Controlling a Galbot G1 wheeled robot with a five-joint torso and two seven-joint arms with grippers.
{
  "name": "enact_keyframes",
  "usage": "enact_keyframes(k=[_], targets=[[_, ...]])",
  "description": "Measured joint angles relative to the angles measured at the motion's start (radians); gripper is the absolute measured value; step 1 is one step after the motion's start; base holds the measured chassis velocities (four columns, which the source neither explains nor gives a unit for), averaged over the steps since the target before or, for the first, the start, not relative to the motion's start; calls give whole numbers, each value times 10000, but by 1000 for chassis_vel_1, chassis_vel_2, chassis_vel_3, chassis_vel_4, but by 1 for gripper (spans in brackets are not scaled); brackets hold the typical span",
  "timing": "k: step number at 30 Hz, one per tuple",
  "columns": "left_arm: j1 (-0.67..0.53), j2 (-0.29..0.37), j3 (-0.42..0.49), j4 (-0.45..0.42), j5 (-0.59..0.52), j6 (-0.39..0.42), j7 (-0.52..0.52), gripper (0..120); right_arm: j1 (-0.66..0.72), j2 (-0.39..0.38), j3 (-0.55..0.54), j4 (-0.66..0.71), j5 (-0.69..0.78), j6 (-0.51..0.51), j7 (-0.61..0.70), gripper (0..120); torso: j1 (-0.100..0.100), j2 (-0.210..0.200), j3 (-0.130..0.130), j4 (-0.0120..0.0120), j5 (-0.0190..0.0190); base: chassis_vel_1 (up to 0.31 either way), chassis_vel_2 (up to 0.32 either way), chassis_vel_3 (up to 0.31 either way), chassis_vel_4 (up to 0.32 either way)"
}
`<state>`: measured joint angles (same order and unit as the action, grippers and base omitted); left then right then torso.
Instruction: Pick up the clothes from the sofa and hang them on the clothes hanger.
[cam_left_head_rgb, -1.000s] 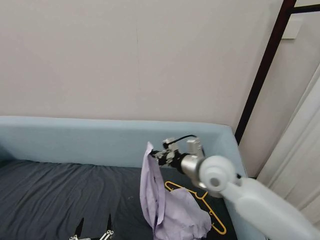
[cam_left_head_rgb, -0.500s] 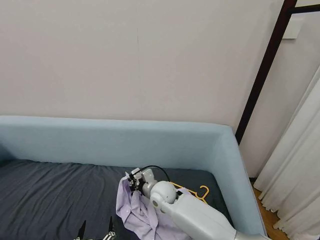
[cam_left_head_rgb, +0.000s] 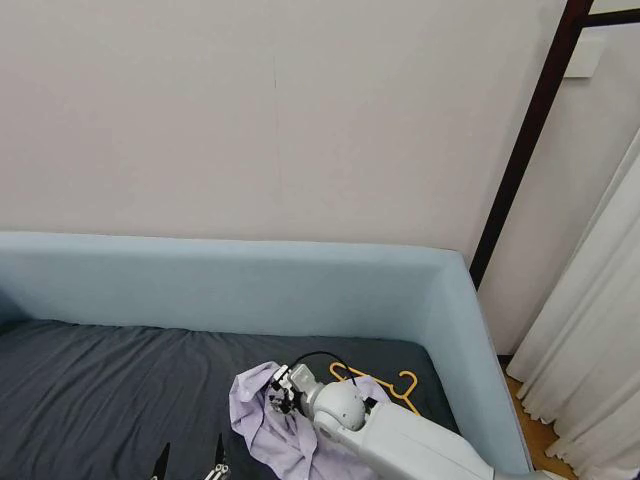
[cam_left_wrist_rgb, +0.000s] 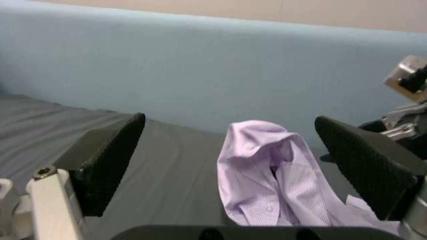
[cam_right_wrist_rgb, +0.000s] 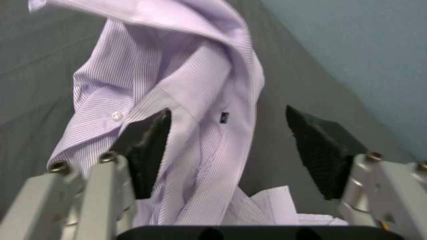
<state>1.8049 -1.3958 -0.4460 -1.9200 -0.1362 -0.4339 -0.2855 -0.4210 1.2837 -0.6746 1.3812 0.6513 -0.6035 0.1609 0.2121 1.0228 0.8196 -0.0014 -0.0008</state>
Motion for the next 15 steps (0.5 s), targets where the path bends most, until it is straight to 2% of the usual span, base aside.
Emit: enact_keyframes(k=[1, 4, 7, 10, 11, 15], targets=[[0, 0, 0, 0, 0, 0, 0, 100, 0, 0, 0, 0, 0, 0, 0, 67, 0, 0, 0, 0, 0, 0, 0, 0, 0], [-40, 12, 20, 0, -8, -1, 0, 100, 176, -436, -98, 376, -326, -59, -77, 84, 0, 0, 0, 1, 2, 0, 0, 0, 0], [-26, 5, 8, -45, -9, -1, 0, 100, 124, -805, 173, 942, 348, -196, 162, 93, 1, -1, 0, 5, 2, 0, 0, 0, 0], [2, 26, -10, 29, -4, -37, -1, 100, -591, -1434, 1274, 2020, 1838, -614, 681, 100, 0, 0, 1, 4, 4, 0, 0, 0, 0], [2, 26, -10, 29, -4, -37, -1, 100, -591, -1434, 1274, 2020, 1838, -614, 681, 100, 0, 0, 1, 4, 4, 0, 0, 0, 0], [-55, 264, 27, 349, 1, -94, 18, 100, -2974, -3071, 4101, 3693, 2894, -591, 611, 100, 0, 0, -1, -1, -2, 0, 0, 0, 0]])
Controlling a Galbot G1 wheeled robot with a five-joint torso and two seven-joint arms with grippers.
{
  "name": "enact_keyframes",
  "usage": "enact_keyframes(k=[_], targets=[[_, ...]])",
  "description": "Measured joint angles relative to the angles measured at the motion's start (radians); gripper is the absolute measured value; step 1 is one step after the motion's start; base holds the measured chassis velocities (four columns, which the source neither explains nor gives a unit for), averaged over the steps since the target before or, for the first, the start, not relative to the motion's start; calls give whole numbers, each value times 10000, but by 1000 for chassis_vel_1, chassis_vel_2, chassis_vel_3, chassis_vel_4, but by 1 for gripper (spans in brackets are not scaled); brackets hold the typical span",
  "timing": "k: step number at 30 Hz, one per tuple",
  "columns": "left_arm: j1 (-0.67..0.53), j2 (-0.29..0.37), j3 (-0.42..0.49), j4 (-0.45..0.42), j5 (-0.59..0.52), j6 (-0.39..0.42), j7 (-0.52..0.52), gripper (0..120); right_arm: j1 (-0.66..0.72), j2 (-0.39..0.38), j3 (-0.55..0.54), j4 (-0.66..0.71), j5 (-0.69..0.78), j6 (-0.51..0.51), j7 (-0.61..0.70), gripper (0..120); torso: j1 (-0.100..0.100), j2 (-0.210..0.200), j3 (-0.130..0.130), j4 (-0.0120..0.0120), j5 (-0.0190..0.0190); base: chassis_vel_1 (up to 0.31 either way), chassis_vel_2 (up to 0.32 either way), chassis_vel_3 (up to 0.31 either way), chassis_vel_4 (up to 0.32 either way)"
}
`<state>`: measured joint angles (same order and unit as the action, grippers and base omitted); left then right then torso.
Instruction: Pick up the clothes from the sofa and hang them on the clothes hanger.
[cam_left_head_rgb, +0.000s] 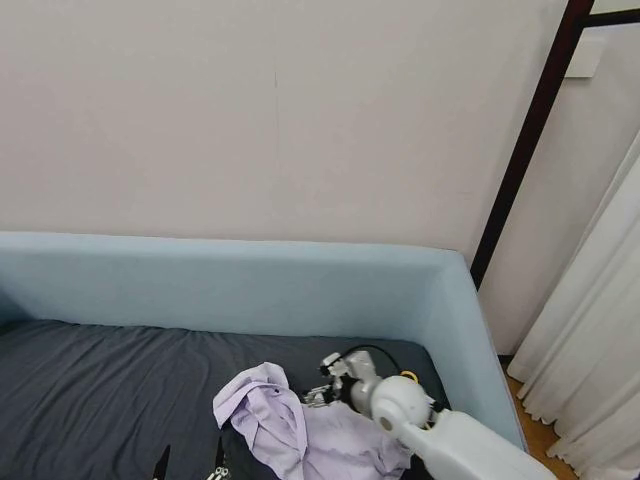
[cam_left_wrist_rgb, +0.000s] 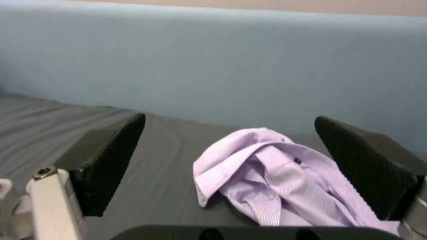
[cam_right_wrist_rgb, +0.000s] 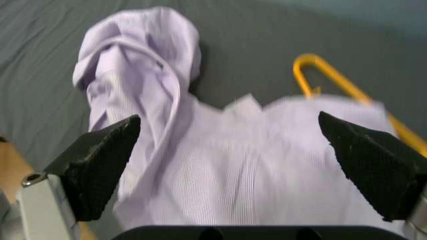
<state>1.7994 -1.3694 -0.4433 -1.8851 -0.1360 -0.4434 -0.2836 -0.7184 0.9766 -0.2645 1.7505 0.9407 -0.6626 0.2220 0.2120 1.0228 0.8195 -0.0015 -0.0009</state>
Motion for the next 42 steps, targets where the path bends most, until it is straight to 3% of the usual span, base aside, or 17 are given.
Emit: enact_keyframes(k=[4, 7, 13, 19, 30, 38, 41, 42], targets=[[-31, 340, -40, 408, -232, -161, 198, 100, -2023, -150, 1526, 855, 369, 81, -9, 100, -1, 1, 0, 0, 3, 0, 0, 0, 0], [-73, 570, -41, 773, -323, -310, 367, 99, -2899, 158, 2006, 1135, -54, 246, -119, 100, -1, 1, -1, 3, 2, 0, 0, 0, 0], [-85, 693, -85, 1034, -369, -411, 503, 99, -3197, 689, 1530, 880, -1042, 443, -226, 100, -1, 1, 0, 5, 0, 0, 0, 0, 0], [-59, 607, -285, 1166, -396, -503, 534, 99, -2889, 1519, 670, -359, -1727, 560, -572, 100, 0, 1, 1, 5, 1, 0, 0, 0, 0], [-115, 222, -250, 1165, -208, -442, 471, 99, -2575, 2362, 544, -1750, -1565, 690, -715, 100, -1, 0, 1, 2, 0, 0, 0, 0, 0], [-124, 223, -265, 1185, -190, -432, 418, 99, -2340, 2685, 451, -2116, -1289, 709, -599, 82, 0, 0, 1, 3, 1, 0, 0, 0, 0], [-166, 228, -234, 1237, -189, -423, 413, 99, -2338, 2708, 387, -2120, -1307, 708, -587, 68, 0, 0, 1, 3, 1, 0, 0, 0, 0], [-166, 228, -234, 1237, -189, -423, 413, 99, -2338, 2708, 387, -2120, -1307, 708, -587, 68, 0, 0, 1, 3, 1, 0, 0, 0, 0]])
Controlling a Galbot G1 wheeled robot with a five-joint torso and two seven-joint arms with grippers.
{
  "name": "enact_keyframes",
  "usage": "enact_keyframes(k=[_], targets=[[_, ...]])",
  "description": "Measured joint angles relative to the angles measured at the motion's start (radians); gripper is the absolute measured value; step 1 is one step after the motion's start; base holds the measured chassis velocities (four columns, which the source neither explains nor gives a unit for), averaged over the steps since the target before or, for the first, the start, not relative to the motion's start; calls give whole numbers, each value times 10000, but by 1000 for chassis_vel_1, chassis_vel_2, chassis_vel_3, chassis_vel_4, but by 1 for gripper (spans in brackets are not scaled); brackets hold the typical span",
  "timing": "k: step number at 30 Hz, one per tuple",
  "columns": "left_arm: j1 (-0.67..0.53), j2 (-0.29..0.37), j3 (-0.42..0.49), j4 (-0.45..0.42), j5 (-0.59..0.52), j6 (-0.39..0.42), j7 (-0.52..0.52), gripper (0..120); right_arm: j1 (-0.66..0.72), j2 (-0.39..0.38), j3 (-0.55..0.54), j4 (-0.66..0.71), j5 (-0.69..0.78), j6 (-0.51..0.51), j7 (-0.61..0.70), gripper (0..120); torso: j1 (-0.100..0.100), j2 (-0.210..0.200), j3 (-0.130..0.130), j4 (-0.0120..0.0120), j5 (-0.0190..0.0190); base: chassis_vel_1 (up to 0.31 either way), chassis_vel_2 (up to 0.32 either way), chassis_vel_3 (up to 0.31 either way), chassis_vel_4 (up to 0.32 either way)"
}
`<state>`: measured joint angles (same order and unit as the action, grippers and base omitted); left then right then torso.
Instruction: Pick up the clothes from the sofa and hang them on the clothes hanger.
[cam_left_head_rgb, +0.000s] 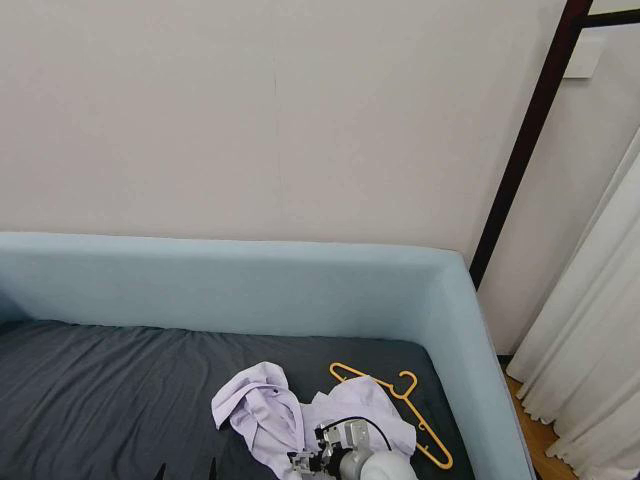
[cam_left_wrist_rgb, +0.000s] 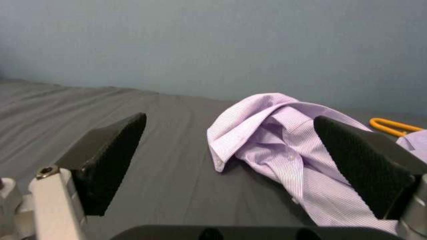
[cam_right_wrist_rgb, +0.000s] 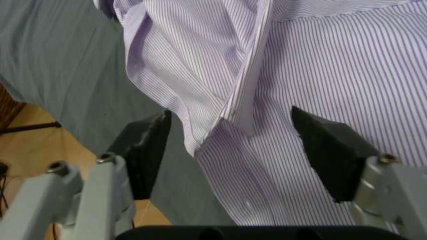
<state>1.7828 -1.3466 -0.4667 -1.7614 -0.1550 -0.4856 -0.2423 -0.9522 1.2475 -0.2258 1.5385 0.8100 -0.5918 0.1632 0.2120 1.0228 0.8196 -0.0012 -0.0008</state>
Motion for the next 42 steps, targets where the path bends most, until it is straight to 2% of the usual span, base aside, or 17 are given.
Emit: enact_keyframes(k=[4, 6, 9, 11, 18, 31, 39, 41, 42], targets=[[-49, 3, 42, 75, 0, 7, -8, 99, -17, -22, -25, -37, -32, 3, -10, 50, 0, 0, 0, 0, 0, 0, 0, 0, 0], [-63, 3, 52, 94, -1, 14, -12, 99, -16, -15, -25, -55, -32, 4, -11, 46, 0, 0, 0, 0, 0, 0, 0, 0, 0], [-105, 9, 93, 166, -7, 36, -43, 99, -7, 25, -20, -80, -21, 14, -26, 31, 0, 0, 0, 0, 0, 0, 0, 0, 0], [-107, 10, 104, 181, -12, 44, -59, 99, -8, 33, -19, -80, -20, 25, -31, 28, 0, 0, 0, 0, 0, 0, 0, 0, 0], [-157, 71, 132, 294, -53, 94, -117, 99, -32, -65, -74, -7, -112, 214, -11, 0, 0, 0, 0, 0, 0, 0, 0, 0, 0], [-612, 311, 311, 785, -39, 330, -267, 99, -237, -723, 112, 846, -443, 507, 52, 0, 0, 0, 0, 1, 1, 0, 0, 0, 0], [-1975, 799, 660, 1698, 762, 804, -861, 99, -445, -1072, 405, 1363, -167, 380, 54, 0, 0, 0, 1, 3, 0, 0, 0, 0, 0], [-2784, 967, 882, 2368, 1104, 824, -1016, 98, -545, -1191, 470, 1480, -110, 359, 68, 0, 0, 0, 0, -4, 1, 0, 0, 0, 0], [-2784, 967, 882, 2368, 1104, 824, -1016, 98, -545, -1191, 470, 1480, -110, 359, 68, 0, 0, 0, 0, -4, 1, 0, 0, 0, 0]])
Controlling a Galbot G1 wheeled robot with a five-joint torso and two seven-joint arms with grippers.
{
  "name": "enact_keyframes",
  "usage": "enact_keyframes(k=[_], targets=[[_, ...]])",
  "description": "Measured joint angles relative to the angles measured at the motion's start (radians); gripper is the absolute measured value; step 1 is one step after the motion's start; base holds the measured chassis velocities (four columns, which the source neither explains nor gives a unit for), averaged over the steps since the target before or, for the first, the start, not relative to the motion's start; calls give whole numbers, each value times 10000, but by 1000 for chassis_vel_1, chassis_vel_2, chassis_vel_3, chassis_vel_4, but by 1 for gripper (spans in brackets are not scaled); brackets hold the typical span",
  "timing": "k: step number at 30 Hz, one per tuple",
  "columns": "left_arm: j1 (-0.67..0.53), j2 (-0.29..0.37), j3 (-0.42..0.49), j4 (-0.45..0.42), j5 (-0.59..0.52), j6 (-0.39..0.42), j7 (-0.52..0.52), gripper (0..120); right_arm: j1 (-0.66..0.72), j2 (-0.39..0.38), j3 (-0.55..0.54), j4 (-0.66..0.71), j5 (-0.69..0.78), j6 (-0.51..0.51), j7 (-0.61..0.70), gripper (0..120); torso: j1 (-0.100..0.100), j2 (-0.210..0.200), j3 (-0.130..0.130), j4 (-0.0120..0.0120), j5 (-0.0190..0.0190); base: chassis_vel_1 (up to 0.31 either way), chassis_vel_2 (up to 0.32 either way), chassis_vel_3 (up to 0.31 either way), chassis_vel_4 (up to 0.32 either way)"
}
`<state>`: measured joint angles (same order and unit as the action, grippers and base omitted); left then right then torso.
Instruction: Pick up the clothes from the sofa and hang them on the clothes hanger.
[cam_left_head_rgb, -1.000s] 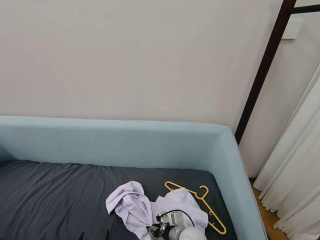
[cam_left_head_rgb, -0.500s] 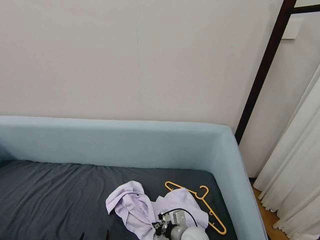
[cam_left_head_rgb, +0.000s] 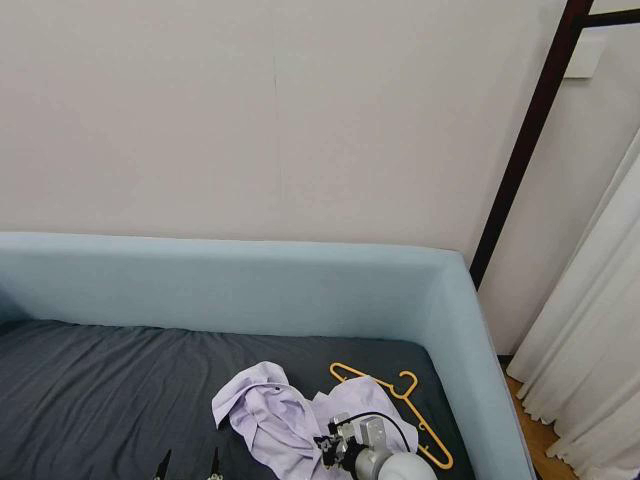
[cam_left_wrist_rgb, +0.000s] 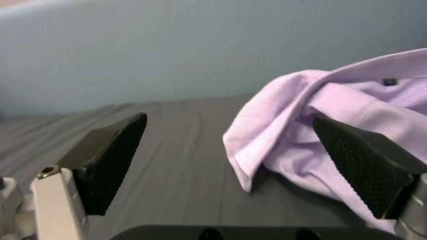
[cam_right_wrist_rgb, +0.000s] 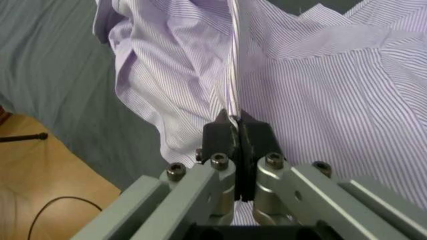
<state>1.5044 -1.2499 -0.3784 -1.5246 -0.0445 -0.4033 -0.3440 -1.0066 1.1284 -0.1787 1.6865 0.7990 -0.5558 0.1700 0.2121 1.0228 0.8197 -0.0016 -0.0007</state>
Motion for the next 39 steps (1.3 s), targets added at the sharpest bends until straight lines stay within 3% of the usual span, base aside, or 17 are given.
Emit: enact_keyframes(k=[5, 19, 21, 23, 25, 27, 29, 32, 35, 36, 38, 39], targets=[[-1362, 238, 677, 1522, 272, 233, -405, 98, -193, -129, 163, 243, 134, -49, 61, 0, 2, -1, 0, 3, -1, 0, 0, 0, 0], [-2575, 192, 1364, 3498, 44, 283, -392, 97, -302, -196, 431, 452, 349, -155, 179, 0, 2, -2, 0, 5, -1, 0, 0, 0, 0], [-3090, -11, 1506, 4384, 370, 16, -376, 96, -346, -212, 499, 475, 386, -160, 200, 0, 2, -2, 0, 3, -2, 0, 0, 0, 0], [-3127, -29, 1511, 4452, 390, -6, -376, 96, -352, -212, 503, 482, 386, -162, 208, 0, 2, -2, 1, 3, -1, 0, 0, 0, 0], [-3250, -92, 1526, 4677, 428, -75, -376, 93, -378, -209, 519, 517, 395, -176, 234, 0, 2, -2, 1, 3, 0, 0, 0, 0, 0], [-3398, -186, 1541, 5076, 507, -192, -376, 80, -411, -221, 527, 570, 421, -199, 271, 0, 1, -2, 0, 4, -1, 0, 0, 0, 0], [-3416, -199, 1541, 5138, 535, -223, -376, 78, -416, -225, 527, 572, 423, -203, 275, 0, 2, -2, 0, 4, 0, 0, 0, 0, 0], [-3460, -275, 1470, 5382, 706, -449, -383, 63, -455, -240, 541, 572, 424, -210, 278, 0, 1, -1, -1, 4, -1, 0, 0, 0, 0], [-3490, -298, 1419, 5499, 773, -553, -412, 58, -478, -240, 549, 572, 423, -212, 278, 0, 0, 0, 0, 4, -1, 0, 0, 0, 0], [-3515, -303, 1398, 5569, 786, -601, -430, 50, -492, -236, 550, 572, 420, -212, 277, 0, 0, 0, -1, 4, -1, 0, 0, 0, 0], [-3552, -304, 1387, 5634, 788, -646, -443, 45, -510, -229, 551, 573, 417, -212, 276, 0, 0, 0, 0, 4, -1, 0, 0, 0, 0], [-3727, -331, 1358, 5765, 789, -834, -398, 31, -535, -221, 568, 611, 416, -215, 267, 0, 0, 0, -1, 4, 0, 0, 0, 0, 0]])
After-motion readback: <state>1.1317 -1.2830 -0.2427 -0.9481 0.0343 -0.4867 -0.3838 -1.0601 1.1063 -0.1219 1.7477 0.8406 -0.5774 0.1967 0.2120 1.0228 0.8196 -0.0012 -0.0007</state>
